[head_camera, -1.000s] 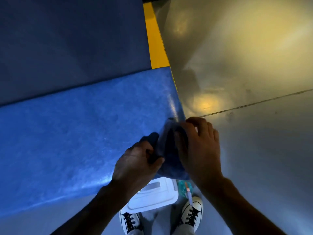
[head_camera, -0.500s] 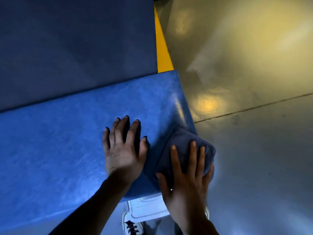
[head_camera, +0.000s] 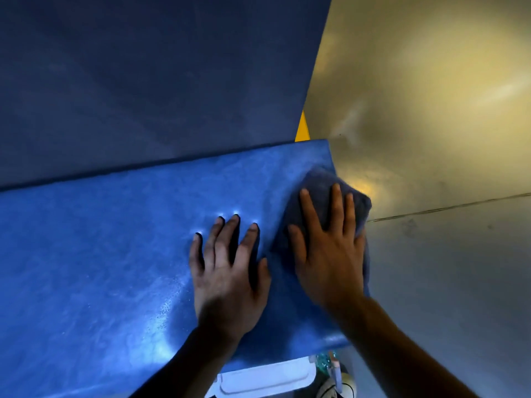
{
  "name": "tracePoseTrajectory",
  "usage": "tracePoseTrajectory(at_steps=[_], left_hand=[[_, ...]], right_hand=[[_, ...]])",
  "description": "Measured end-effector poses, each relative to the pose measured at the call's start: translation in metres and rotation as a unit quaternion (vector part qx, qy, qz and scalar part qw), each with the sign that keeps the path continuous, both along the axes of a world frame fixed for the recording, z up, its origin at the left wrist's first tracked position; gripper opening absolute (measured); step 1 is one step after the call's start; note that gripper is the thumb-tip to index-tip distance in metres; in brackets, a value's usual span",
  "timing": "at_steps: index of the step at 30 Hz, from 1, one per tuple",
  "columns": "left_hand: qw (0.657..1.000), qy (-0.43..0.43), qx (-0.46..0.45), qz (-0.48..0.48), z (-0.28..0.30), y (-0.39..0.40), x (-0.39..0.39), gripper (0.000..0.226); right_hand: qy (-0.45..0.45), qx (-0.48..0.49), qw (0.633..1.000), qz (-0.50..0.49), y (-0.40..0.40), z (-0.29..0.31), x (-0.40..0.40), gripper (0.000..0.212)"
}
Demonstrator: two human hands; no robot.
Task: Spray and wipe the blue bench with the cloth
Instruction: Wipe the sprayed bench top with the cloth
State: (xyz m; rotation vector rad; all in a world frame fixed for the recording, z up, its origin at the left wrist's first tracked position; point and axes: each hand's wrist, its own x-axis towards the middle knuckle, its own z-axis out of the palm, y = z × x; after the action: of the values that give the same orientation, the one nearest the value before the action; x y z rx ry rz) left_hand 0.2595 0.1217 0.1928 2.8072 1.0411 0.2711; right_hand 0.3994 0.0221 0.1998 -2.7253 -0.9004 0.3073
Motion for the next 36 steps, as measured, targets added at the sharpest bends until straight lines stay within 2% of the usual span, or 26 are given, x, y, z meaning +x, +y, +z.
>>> tracePoseTrajectory(at_steps=[6, 11, 15, 18, 21, 26, 28, 31, 36], left_hand=[[1.000, -0.010, -0.001, 0.002, -0.003, -0.001, -0.002, 0.052], [1.000, -0.009, -0.003, 0.004, -0.001, -0.002, -0.002, 0.050], [1.000, 0.006, -0.022, 0.008, 0.003, -0.001, -0.002, 0.049], [0.999, 0.019, -0.050, 0.005, 0.006, 0.000, -0.002, 0.049], [0.996, 0.011, -0.082, -0.011, 0.010, 0.004, -0.006, 0.055], [0.989, -0.043, -0.134, -0.044, 0.024, 0.013, -0.021, 0.055], [0.991, -0.048, -0.119, -0.028, 0.026, 0.019, -0.037, 0.054], [0.996, -0.003, -0.085, 0.025, 0.020, 0.030, -0.066, 0.055], [0.997, 0.068, -0.044, 0.019, 0.002, 0.031, -0.075, 0.060]], right_hand=[[0.010, -0.001, 0.999, 0.040, 0.068, -0.004, 0.080, 0.069], [0.028, 0.061, 0.998, 0.017, 0.069, -0.002, 0.081, 0.065], [-0.003, 0.069, 0.997, 0.022, 0.052, 0.009, 0.060, 0.062], [-0.053, 0.047, 0.993, 0.092, 0.016, 0.011, 0.032, 0.059], [-0.013, 0.021, 0.997, 0.072, -0.020, 0.009, -0.012, 0.062], [-0.037, -0.004, 0.995, 0.096, -0.068, 0.017, -0.086, 0.066], [-0.049, 0.008, 0.993, 0.109, -0.083, 0.020, -0.112, 0.069], [-0.063, 0.007, 0.994, 0.088, -0.082, 0.019, -0.141, 0.074], [-0.073, -0.009, 0.996, 0.060, -0.053, 0.009, -0.137, 0.069]])
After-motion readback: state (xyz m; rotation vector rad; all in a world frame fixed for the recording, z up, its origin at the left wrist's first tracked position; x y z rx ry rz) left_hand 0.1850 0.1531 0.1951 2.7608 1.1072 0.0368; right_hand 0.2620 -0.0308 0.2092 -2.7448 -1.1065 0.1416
